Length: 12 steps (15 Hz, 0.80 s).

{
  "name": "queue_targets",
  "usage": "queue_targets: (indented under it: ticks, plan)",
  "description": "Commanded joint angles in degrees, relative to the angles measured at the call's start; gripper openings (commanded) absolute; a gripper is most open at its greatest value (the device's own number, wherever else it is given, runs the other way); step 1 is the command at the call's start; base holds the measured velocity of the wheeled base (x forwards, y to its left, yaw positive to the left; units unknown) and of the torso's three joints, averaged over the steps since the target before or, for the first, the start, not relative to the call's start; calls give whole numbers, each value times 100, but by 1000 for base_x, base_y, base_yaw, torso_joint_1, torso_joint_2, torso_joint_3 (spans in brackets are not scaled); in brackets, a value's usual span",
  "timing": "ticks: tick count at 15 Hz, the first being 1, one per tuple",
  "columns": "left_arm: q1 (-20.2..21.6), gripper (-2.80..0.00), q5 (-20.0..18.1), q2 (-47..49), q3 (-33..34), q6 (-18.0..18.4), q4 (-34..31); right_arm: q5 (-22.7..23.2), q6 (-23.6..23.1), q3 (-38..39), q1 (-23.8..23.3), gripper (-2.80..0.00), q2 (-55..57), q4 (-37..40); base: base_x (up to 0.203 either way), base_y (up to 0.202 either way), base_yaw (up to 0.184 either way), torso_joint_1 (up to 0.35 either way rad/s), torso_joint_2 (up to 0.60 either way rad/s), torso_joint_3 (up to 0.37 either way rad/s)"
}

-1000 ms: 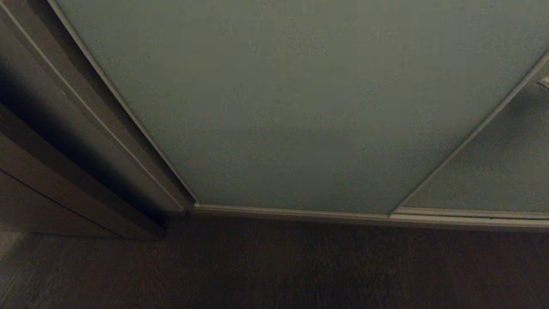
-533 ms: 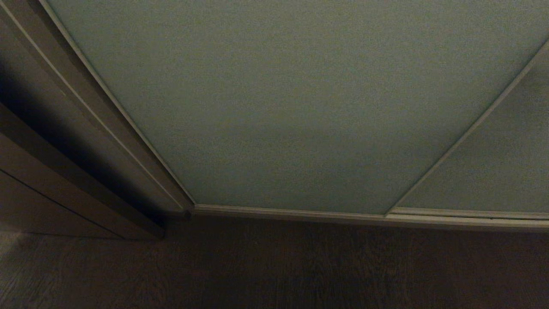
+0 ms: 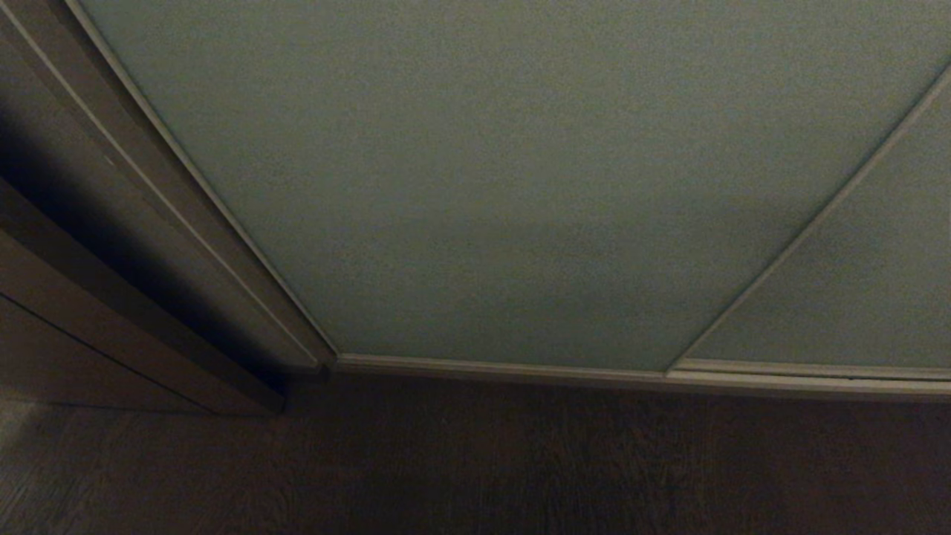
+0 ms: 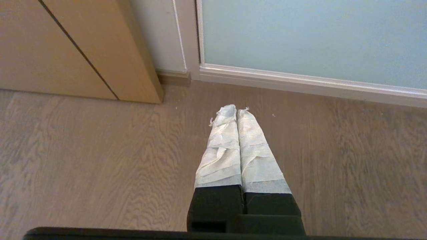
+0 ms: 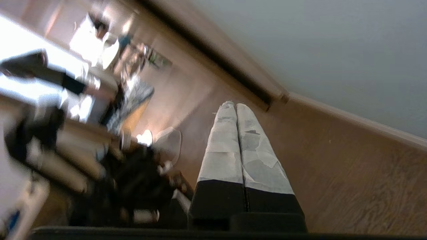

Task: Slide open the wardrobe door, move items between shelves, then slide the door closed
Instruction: Close the door, then open the door

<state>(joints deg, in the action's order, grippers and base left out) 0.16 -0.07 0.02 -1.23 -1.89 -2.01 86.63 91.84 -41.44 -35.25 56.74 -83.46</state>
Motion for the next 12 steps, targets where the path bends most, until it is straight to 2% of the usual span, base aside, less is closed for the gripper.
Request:
queue_targets:
  ticks: [1, 3, 6, 8, 11, 12]
  plan:
    - [2, -280, -1, -2, 0, -4, -1, 85, 46, 865, 80, -280, -1067, -302, 0, 0, 0, 0, 0, 0]
    - [2, -280, -1, -2, 0, -4, -1, 102, 64, 1196, -8, -280, -1085, -412, 0, 0, 0, 0, 0, 0]
    - [2, -280, -1, -2, 0, -3, -1, 58, 79, 708, -253, -280, -983, -23, 0, 0, 0, 0, 0, 0]
    - [2, -280, -1, -2, 0, -4, -1, -223, 79, -78, -450, -280, -979, 1078, 0, 0, 0, 0, 0, 0]
    - [2, -280, -1, -2, 0, -4, -1, -650, 56, -1263, -816, -280, -1059, 3233, 0, 0, 0, 0, 0, 0]
    - [2, -280, -1, -2, 0, -4, -1, -688, 45, -1382, -1006, -280, -1132, 3476, 0, 0, 0, 0, 0, 0]
